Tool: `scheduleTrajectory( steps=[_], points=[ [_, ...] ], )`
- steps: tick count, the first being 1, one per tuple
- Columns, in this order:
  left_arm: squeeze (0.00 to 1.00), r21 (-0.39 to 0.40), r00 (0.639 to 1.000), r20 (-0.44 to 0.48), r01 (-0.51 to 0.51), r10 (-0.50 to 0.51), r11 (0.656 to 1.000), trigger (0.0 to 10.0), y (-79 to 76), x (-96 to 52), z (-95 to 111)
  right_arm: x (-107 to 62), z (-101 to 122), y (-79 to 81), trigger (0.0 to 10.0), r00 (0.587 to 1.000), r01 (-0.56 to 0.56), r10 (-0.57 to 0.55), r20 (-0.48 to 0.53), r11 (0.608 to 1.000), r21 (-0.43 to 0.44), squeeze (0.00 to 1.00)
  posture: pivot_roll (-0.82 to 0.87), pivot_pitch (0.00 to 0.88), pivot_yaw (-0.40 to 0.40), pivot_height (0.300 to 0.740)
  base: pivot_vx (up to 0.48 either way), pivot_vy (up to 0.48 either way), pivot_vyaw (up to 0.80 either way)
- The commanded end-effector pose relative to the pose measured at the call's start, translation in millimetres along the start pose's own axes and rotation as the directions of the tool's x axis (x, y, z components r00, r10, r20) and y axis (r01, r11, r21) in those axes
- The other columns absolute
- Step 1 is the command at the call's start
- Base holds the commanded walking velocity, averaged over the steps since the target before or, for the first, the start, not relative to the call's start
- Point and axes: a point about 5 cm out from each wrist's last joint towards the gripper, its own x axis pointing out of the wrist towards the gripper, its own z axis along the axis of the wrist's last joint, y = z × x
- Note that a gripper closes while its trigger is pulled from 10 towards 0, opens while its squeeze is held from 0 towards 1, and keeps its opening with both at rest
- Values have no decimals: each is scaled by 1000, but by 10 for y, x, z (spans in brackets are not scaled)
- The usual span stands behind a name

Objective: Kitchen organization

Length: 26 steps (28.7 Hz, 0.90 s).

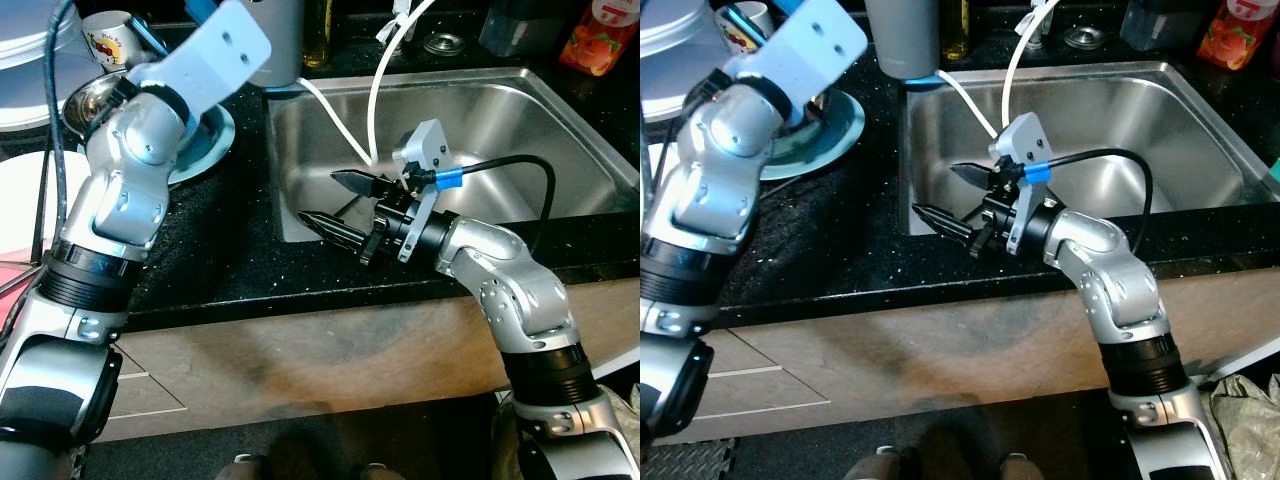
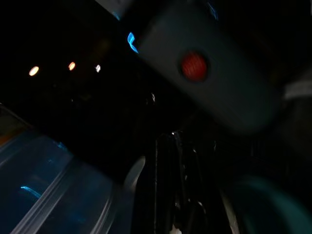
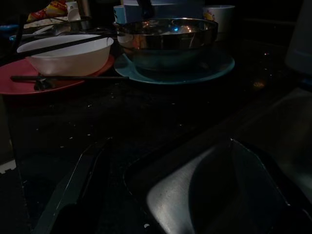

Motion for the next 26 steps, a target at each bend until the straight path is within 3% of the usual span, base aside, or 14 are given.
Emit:
scheduleTrajectory(
  steps=[1,3,5,7,9,10,11,14,15,18,19,21,23,26],
  points=[
    [0,-106,989,133,-55,68,993,0,112,9,225,14,20,18,10000,1000,-14,14,8,1000,0,0,8,170,7,740,0,0,0],
    [0,-359,971,212,-26,109,933,0,119,-4,373,12,32,6,10000,1000,-3,3,15,1000,-5,0,10,172,7,740,0,0,0],
    [0,-573,947,292,60,135,817,0,94,-52,524,17,69,-40,10000,998,51,-50,45,999,-13,0,3,174,13,740,0,0,0],
    [0,-631,938,314,92,144,770,0,84,-91,562,15,103,-83,10000,992,101,-100,75,995,-15,0,4,176,13,740,0,0,0],
    [0,-647,937,315,96,151,756,0,83,-101,563,11,114,-97,10000,990,116,-114,85,993,-15,0,4,176,13,740,0,0,0],
    [0,-699,942,299,108,152,707,0,72,-108,537,7,130,-116,10000,985,140,-138,106,990,-2,0,6,176,12,740,0,0,0],
    [0,-783,945,280,125,166,610,0,54,-130,484,1,150,-142,10000,975,175,-176,137,984,18,0,7,178,13,740,0,0,0],
    [0,-839,977,195,120,87,531,0,-113,-192,272,-1,166,-167,10000,945,262,-270,185,963,68,0,5,180,14,740,0,0,0],
    [0,-839,981,177,113,72,532,0,-144,-215,232,0,166,-169,10000,937,281,-291,192,957,77,0,5,180,14,740,0,0,0],
    [0,-779,992,123,73,37,622,0,-184,-313,121,-31,146,-168,10000,904,364,-375,207,927,88,0,10,187,17,740,0,0,0],
    [0,-779,992,123,73,37,622,0,-184,-313,121,-31,146,-168,10000,904,364,-375,207,927,88,0,10,187,17,740,0,0,0],
    [0,-781,995,94,61,20,622,0,-179,-365,70,-75,146,-191,10000,863,449,-453,224,890,72,0,10,187,17,740,0,0,0],
    [0,-768,996,88,74,-11,636,0,-185,-410,38,-121,168,-218,10000,805,544,-535,254,838,42,0,9,189,16,740,0,0,0],
    [0,-744,998,47,64,-44,665,0,-191,-462,-22,-138,210,-203,10000,757,602,-584,294,798,37,0,9,189,16,740,0,0,0]
  ],
)
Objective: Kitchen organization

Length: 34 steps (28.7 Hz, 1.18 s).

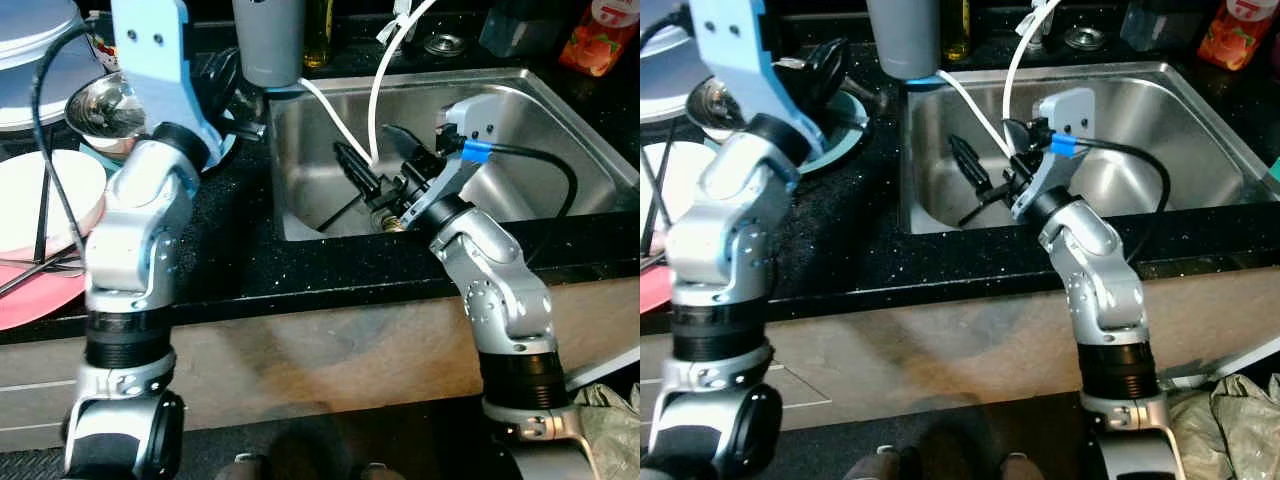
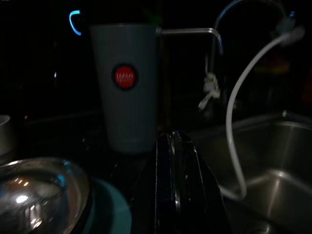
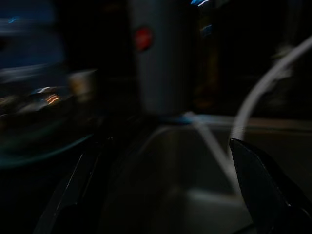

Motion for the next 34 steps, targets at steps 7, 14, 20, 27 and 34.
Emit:
scheduleTrajectory(
  steps=[7,14,20,27,34],
  points=[
    [0,-85,999,-8,34,-34,996,0,-41,-158,-13,-84,96,14,10000,987,130,-126,98,991,-34,0,11,190,19,740,0,0,0],
    [0,-172,993,108,73,-55,982,0,-27,-398,96,-122,66,118,10000,985,145,-144,95,989,3,0,15,186,21,740,0,0,0],
    [0,-286,989,144,82,-41,955,0,65,-632,7,-133,23,182,10000,984,155,-167,55,973,169,0,14,182,18,740,0,0,0],
    [0,-485,993,119,75,-19,871,0,70,-771,-136,-127,-31,257,10000,991,133,-136,-1,965,226,0,8,181,20,740,0,0,0],
    [0,-528,986,127,159,-107,834,0,-3,-851,-165,-118,-51,358,10000,995,103,-98,-34,948,301,8,11,178,16,740,0,0,0]
  ],
)
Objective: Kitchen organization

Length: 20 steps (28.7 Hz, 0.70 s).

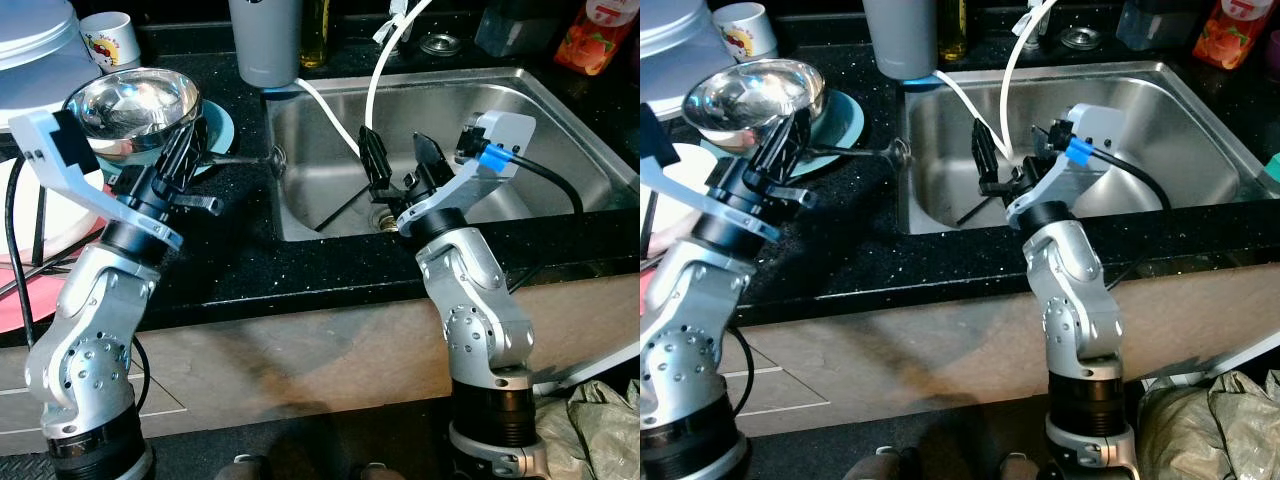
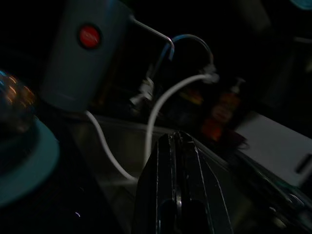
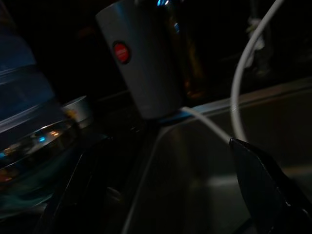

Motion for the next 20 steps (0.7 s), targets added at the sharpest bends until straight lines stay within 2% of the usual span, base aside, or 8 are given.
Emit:
scheduleTrajectory(
  steps=[1,2,3,12,13,14,15,20],
  points=[
    [0,-14,998,-8,60,-60,998,0,-75,-14,12,-24,-17,34,10000,1000,-14,14,-15,999,30,400,12,175,16,740,0,0,0],
    [0,-33,997,-18,75,-76,997,0,-89,-24,-4,-20,-21,56,10000,1000,-20,21,-21,998,61,875,11,175,16,740,0,0,0],
    [0,-70,996,-18,85,-87,994,0,-102,-30,-17,-16,-21,71,10000,999,-22,23,-23,996,84,1000,11,175,16,740,0,0,0],
    [0,-325,997,24,82,-79,942,0,-83,-27,-51,0,-85,243,10000,986,-101,144,-89,923,371,1000,12,178,15,740,0,0,0],
    [0,-346,997,33,79,-71,935,0,-74,-27,-44,-3,-84,271,10000,981,-118,169,-92,905,408,784,12,178,13,740,0,0,0],
    [0,-359,997,39,76,-66,930,0,-69,-28,-39,-5,-82,285,10000,979,-127,183,-92,895,428,784,12,178,13,740,0,0,0],
    [0,-358,998,49,62,-48,931,0,-48,-27,-28,-8,-81,295,10000,976,-133,194,-95,887,442,59,12,180,13,740,0,0,0],
    [0,-401,994,109,21,25,916,0,30,-27,40,-36,-44,308,10000,967,-161,245,-76,809,565,0,12,181,12,740,0,0,0]
  ],
)
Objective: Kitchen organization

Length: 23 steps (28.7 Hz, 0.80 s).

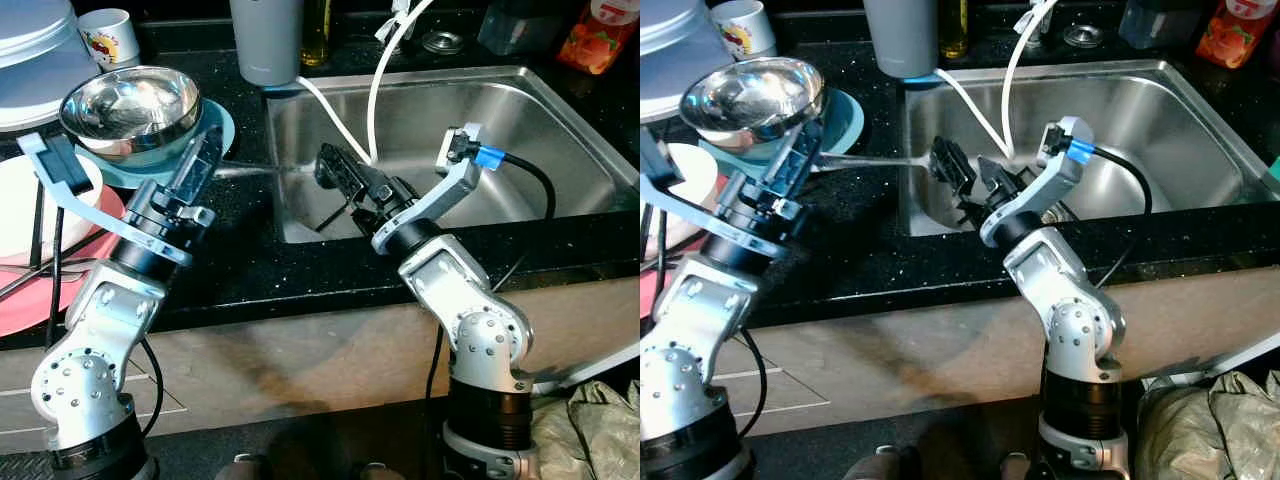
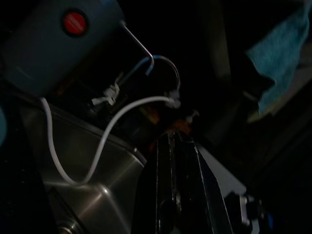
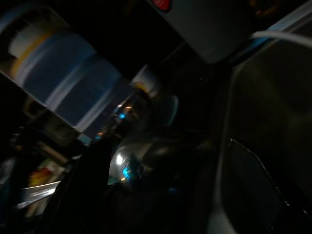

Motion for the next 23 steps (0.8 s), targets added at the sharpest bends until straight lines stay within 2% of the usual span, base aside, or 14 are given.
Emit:
scheduleTrajectory(
  steps=[1,3,11,15,17,23],
  points=[
    [0,-25,999,33,-9,10,1000,0,14,-5,31,50,-15,168,10000,997,-69,66,30,994,84,0,12,181,12,740,0,0,0],
    [0,-26,999,40,-16,17,1000,0,22,-3,42,47,-7,169,10000,997,-72,70,31,993,93,0,12,183,13,740,0,0,0],
    [0,-137,993,100,-41,55,990,0,28,37,78,19,11,184,10000,994,-108,108,12,962,250,0,12,186,14,740,0,0,0],
    [0,-182,991,110,-51,72,982,0,36,32,67,24,-14,214,10000,992,-123,129,-1,949,289,0,13,185,15,740,0,0,0],
    [0,-218,993,91,-57,79,974,0,35,19,29,38,-51,218,10000,992,-113,124,-17,944,309,0,13,185,15,740,0,0,0],
    [0,-235,998,16,-59,64,970,0,26,-24,-92,73,-67,219,10000,995,-90,102,-18,936,340,0,14,186,19,740,0,0,0]
  ],
)
